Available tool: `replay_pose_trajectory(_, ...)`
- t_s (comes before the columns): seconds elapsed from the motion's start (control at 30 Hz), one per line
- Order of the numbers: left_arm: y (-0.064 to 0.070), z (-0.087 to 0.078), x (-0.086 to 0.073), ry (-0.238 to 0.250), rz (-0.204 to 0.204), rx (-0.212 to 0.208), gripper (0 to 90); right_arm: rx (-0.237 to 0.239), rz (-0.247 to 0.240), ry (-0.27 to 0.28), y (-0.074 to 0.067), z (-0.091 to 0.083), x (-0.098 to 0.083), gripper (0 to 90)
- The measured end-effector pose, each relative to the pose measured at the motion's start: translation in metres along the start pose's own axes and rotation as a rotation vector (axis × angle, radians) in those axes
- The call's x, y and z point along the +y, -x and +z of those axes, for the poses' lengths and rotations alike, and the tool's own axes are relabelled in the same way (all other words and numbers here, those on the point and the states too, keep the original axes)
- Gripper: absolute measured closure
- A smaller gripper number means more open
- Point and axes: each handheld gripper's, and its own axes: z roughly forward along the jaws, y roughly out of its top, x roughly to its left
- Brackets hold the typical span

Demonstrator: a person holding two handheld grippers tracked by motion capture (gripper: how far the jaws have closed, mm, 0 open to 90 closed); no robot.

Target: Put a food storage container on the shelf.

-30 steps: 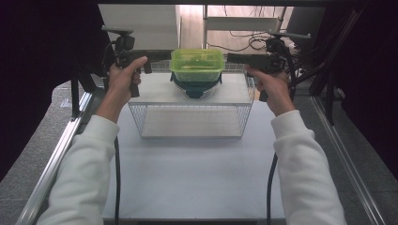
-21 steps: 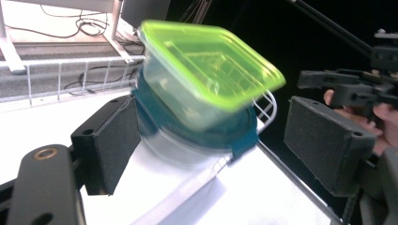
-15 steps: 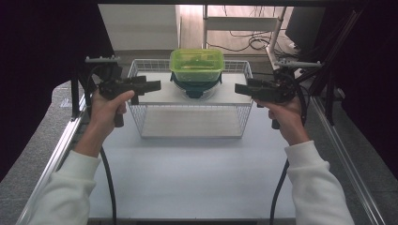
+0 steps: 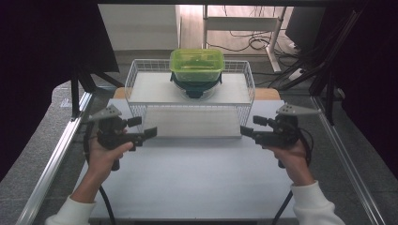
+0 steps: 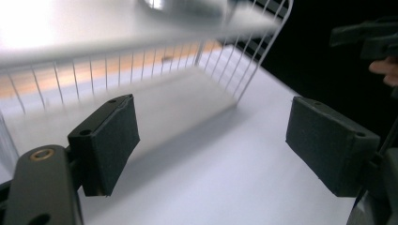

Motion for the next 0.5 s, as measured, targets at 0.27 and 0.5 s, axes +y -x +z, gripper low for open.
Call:
replay_pose_trajectory(0.27, -0.008, 0.007, -0.064, -0.097, -0.012, 0.089, 16.0, -0.040, 0.038, -0.090, 0.000, 0.015, -0.066, 25.2)
replay_pose_trajectory(0.5, -0.017, 0.008, -0.084, -0.129, -0.053, 0.106, 15.6, -0.049, 0.061, -0.137, 0.001, 0.027, -0.091, 24.8)
